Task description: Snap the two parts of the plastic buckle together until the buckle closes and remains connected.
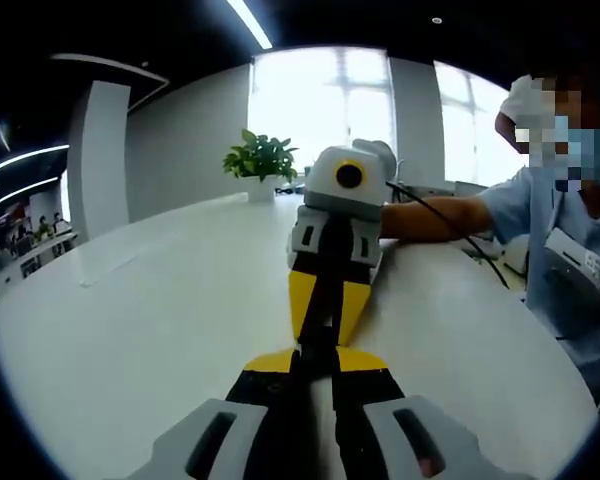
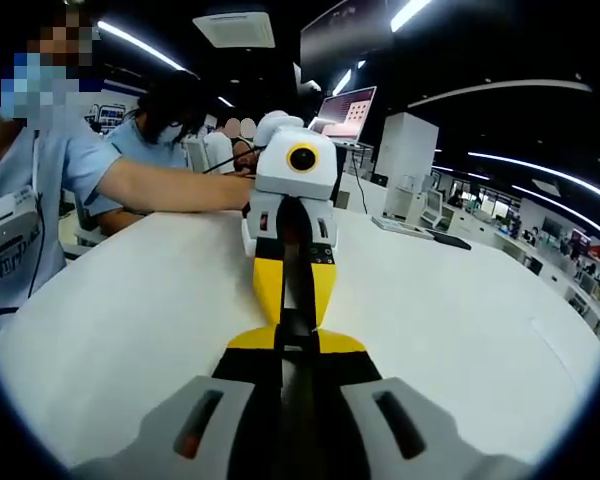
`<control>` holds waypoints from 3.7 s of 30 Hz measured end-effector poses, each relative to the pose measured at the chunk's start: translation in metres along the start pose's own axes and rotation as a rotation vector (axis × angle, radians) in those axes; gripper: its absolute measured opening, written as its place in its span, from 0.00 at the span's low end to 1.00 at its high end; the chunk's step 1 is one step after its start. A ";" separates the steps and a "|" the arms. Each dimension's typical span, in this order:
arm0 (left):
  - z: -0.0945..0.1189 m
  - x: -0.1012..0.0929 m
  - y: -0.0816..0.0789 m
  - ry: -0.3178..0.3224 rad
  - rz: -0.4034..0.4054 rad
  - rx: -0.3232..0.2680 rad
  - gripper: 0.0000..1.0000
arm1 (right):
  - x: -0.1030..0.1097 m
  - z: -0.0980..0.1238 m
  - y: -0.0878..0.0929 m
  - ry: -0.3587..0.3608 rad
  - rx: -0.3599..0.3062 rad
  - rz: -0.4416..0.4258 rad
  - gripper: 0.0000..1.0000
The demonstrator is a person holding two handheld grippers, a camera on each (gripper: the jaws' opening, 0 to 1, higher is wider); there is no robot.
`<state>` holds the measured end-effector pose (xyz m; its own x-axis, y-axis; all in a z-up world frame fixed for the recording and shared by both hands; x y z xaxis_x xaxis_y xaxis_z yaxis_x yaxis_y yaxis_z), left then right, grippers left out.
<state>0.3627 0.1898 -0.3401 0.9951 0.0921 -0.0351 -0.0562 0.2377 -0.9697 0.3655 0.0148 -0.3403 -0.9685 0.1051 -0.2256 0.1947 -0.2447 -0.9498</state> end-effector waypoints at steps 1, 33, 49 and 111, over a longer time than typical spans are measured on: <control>-0.001 0.000 0.001 0.000 0.001 0.000 0.10 | 0.000 0.000 0.000 -0.002 -0.001 -0.008 0.10; -0.007 -0.002 0.006 0.010 -0.004 -0.015 0.11 | -0.001 0.001 0.000 -0.010 -0.015 0.000 0.10; -0.011 -0.001 0.007 0.013 -0.001 -0.021 0.11 | 0.000 0.002 0.000 -0.015 -0.017 0.001 0.11; -0.010 -0.002 0.005 0.043 -0.053 -0.038 0.11 | 0.001 0.005 0.000 -0.037 -0.043 -0.009 0.12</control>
<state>0.3610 0.1810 -0.3470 0.9992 0.0384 0.0072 -0.0008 0.2042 -0.9789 0.3639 0.0106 -0.3393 -0.9751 0.0714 -0.2100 0.1921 -0.2017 -0.9604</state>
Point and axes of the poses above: the point that each gripper's makers call its tool centre point, and the gripper's own axes: z roughly backward along the fingers, x roughly to its left, y roughly out of its underside, the point moved 9 cm from there along z, roughly backward along the fingers, and after that the axes turned 8 degrees about -x, right-handed, at the moved point
